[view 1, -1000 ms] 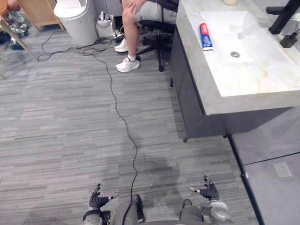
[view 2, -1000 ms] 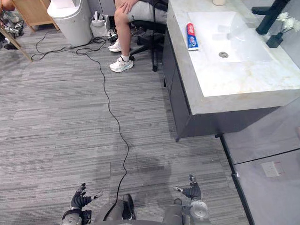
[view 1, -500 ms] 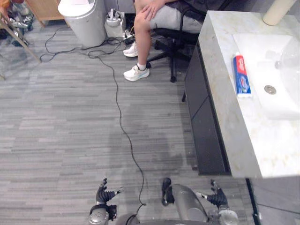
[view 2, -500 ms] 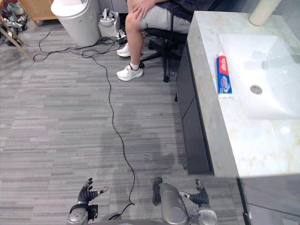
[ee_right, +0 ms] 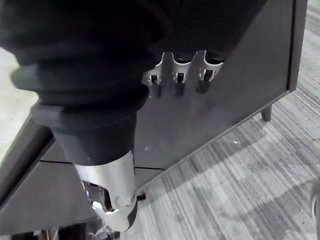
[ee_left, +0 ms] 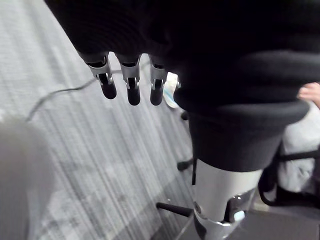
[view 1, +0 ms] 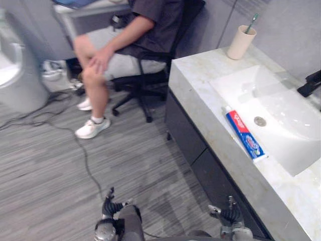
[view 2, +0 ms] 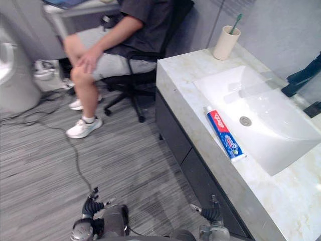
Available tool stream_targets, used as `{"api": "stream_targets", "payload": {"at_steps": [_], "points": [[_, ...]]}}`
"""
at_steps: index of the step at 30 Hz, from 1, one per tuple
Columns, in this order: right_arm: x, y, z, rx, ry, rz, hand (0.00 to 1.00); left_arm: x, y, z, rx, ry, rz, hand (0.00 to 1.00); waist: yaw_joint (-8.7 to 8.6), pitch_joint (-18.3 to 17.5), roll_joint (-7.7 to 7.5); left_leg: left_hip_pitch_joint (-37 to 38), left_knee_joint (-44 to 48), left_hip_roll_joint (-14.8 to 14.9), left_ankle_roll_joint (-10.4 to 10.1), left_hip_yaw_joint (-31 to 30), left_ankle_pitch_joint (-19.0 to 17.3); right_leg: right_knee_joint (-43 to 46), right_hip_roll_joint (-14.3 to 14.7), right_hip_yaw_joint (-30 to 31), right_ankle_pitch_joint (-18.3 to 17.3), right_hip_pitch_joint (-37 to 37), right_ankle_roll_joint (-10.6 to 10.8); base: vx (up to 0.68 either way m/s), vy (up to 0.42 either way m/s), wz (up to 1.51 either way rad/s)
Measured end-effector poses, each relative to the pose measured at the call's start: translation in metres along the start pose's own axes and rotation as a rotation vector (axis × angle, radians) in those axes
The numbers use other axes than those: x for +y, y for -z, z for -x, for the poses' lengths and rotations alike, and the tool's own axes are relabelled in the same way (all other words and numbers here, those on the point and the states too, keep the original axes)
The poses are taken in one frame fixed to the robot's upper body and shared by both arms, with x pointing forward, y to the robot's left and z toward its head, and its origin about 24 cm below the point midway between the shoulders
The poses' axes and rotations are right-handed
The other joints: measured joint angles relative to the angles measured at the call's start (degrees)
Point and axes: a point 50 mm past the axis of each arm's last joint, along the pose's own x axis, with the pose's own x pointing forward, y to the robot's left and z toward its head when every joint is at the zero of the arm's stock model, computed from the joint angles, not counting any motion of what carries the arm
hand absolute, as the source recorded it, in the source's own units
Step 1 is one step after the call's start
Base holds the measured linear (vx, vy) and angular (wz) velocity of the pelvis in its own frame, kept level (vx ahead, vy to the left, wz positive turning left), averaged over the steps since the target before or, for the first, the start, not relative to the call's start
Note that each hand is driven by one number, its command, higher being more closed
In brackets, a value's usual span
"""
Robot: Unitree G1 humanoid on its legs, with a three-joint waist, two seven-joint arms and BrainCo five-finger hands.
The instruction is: Organize washtable
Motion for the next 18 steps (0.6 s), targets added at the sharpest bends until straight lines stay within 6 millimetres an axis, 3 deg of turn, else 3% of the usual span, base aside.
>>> {"api": "stream_targets", "payload": {"at_steps": [1, 4, 5, 6, 7, 8, 9, 10, 11, 12, 13, 16, 18], "points": [[0.001, -0.007, -0.004, -0.021, -0.003, -0.005, 0.0, 0.0, -0.008, -0.004, -0.028, 0.0, -0.001, 0.0, -0.94, 0.3, 0.9, 5.4, -5.4, -0.5, 0.0, 3.3, 0.1, 2.0, 0.0, -7.4, -1.0, -3.2, -1.5, 0.42, 0.254, -1.19], [0.005, -0.015, -0.018, -0.032, -0.018, 0.009, 0.0, 0.003, -0.012, -0.014, -0.03, -0.005, -0.011, 0.0, -2.09, 0.6, 2.14, 11.3, -11.2, -1.1, -0.1, 9.5, 0.1, -0.1, 1.5, -20.1, -1.8, -9.6, -4.7, 0.34, 0.18, -1.16], [0.005, -0.018, -0.026, -0.023, -0.02, 0.019, 0.0, 0.004, -0.012, -0.02, -0.008, -0.009, -0.014, 0.0, -2.74, 1.3, 3.32, 13.6, -12.9, -0.9, -0.1, 11.5, 0.1, -2.8, 3.1, -28.8, -1.0, -12.2, -9.4, 0.38, 0.165, -1.15], [0.005, -0.013, -0.021, -0.038, -0.032, 0.023, 0.0, 0.006, -0.01, -0.023, 0.01, -0.021, -0.008, 0.0, -2.82, 1.4, 3.46, 15.7, -14.2, -1.5, -0.3, 13.0, 0.2, -8.9, 5.6, -36.9, 1.4, -13.1, -14.1, 0.4, 0.159, -1.16], [0.006, -0.008, -0.017, -0.032, -0.04, 0.025, 0.0, 0.008, -0.007, -0.023, 0.022, -0.028, -0.002, 0.0, -2.97, 1.3, 3.11, 17.1, -14.6, -2.3, -0.3, 13.6, 0.2, -13.6, 7.7, -38.6, 3.4, -13.0, -16.0, 0.43, 0.134, -1.08], [0.002, 0.003, -0.006, -0.029, -0.041, 0.018, 0.0, 0.014, -0.001, -0.021, 0.048, -0.045, 0.0, 0.0, -3.78, 0.9, 1.94, 19.5, -13.5, -4.6, -1.9, 13.7, -0.8, -22.3, 10.5, -37.5, 9.9, -11.4, -17.5, 0.46, 0.109, -0.71], [-0.01, 0.005, -0.001, -0.052, -0.006, 0.002, 0.0, 0.003, 0.003, -0.019, 0.07, -0.024, 0.022, 0.0, -5.57, 1.1, 2.98, 20.9, -8.3, -3.8, -4.9, 13.1, -2.6, -22.1, 10.9, -37.3, 12.2, -9.4, -21.3, 0.52, 0.193, -0.72], [-0.013, 0.007, 0.001, -0.041, 0.01, -0.015, 0.0, 0.001, 0.005, -0.018, 0.072, -0.018, 0.021, 0.0, -6.19, 1.1, 4.53, 20.1, -2.8, -2.1, -6.9, 13.3, -1.5, -22.1, 11.6, -35.8, 11.1, -8.6, -20.3, 0.41, 0.179, -0.56], [-0.017, 0.01, 0.0, -0.016, 0.028, -0.015, 0.0, -0.002, 0.002, -0.019, 0.064, -0.007, 0.02, 0.0, -6.04, 1.4, 5.13, 19.0, 1.7, -0.9, -7.5, 13.1, 0.0, -22.3, 12.0, -34.8, 10.6, -7.9, -19.8, 0.35, 0.199, -0.76], [-0.026, 0.019, -0.003, 0.06, 0.064, -0.006, 0.0, -0.007, -0.004, -0.021, 0.043, 0.005, 0.03, 0.0, -5.61, 1.9, 5.93, 15.4, 12.9, 2.3, -6.0, 10.8, 1.3, -23.6, 13.4, -32.7, 10.2, -5.7, -19.9, 0.32, 0.15, -0.89], [-0.032, 0.026, -0.006, 0.126, 0.096, -0.011, 0.0, -0.008, -0.008, -0.022, 0.028, 0.006, 0.038, 0.0, -4.61, 2.4, 6.7, 11.0, 21.6, 5.4, -4.0, 7.8, -1.1, -24.2, 14.4, -30.4, 9.3, -3.4, -20.4, 0.36, 0.178, -0.87], [-0.035, 0.036, -0.003, 0.183, 0.12, -0.019, 0.0, -0.007, -0.001, -0.018, 0.048, 0.004, 0.038, 0.0, -3.62, 2.8, 5.92, 5.9, 21.3, 5.5, -2.9, 2.5, -3.7, -26.2, 14.1, -25.7, 9.3, 0.8, -18.8, 0.29, 0.129, -0.84], [-0.042, 0.039, -0.003, 0.203, 0.152, -0.042, 0.0, -0.006, 0.004, -0.014, 0.067, -0.008, 0.056, 0.0, -2.36, 2.8, 6.01, 3.7, 13.0, 4.9, -2.8, -0.8, -3.7, -26.7, 13.7, -20.9, 9.4, 3.2, -16.8, 0.24, 0.156, -1.05]]}}
